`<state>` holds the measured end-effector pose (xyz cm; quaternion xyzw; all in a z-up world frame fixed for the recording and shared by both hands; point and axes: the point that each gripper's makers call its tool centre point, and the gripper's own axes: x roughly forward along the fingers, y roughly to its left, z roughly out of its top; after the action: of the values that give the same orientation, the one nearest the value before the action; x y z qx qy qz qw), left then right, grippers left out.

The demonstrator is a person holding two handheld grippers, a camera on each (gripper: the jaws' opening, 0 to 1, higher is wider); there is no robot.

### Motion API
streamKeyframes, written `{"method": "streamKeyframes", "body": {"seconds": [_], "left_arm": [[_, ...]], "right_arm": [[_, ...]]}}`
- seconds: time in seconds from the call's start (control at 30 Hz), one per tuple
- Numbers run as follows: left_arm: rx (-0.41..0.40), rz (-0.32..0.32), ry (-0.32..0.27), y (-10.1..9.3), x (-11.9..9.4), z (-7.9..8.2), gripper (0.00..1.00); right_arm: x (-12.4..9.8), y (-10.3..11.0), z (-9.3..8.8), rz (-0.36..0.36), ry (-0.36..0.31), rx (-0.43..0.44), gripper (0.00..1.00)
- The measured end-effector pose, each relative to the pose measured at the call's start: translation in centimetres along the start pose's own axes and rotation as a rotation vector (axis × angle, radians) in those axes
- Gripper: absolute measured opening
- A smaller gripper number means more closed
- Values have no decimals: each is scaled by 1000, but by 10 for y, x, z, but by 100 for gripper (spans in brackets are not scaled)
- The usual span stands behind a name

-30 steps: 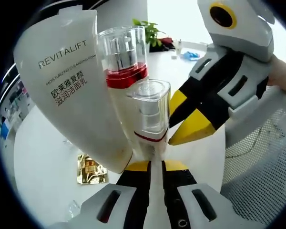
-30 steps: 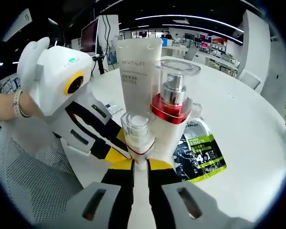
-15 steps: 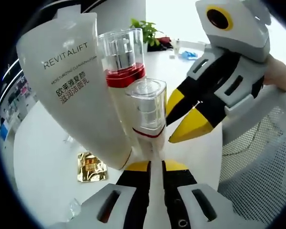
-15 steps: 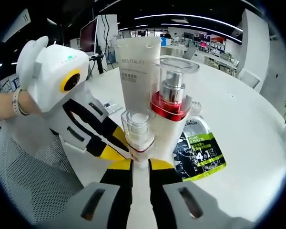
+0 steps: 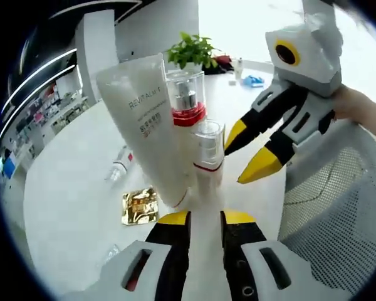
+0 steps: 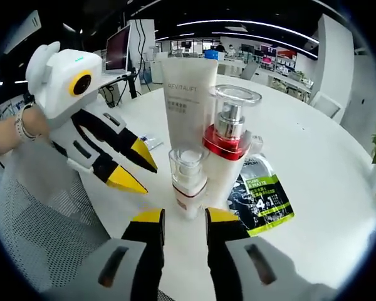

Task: Arrange the skincare products in the storage area until every visible bottle or jar stands upright without overlapping.

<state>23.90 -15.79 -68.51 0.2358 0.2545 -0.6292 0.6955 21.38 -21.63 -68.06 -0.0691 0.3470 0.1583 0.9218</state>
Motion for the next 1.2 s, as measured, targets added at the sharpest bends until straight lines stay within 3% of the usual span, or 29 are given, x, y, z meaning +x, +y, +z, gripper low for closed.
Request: {"method": "streamKeyframes", "body": {"seconds": [0.43,0.67,0.8,1.2], "left_arm": [[-22,24,6,1,-26,-10,29],[-36,37,1,3,-36,-10,35],[-37,61,-8,6,-45,-9,43],[-52,121,-32,17,-69,-2,57]], "right_arm": [[-16,0,12,-22,-35,2,39],[-19,1,19,-32,-32,-29,47],[-22,2,19,-54,-18,-61,50],[-34,2,36,-67,-59,-75,66]]}}
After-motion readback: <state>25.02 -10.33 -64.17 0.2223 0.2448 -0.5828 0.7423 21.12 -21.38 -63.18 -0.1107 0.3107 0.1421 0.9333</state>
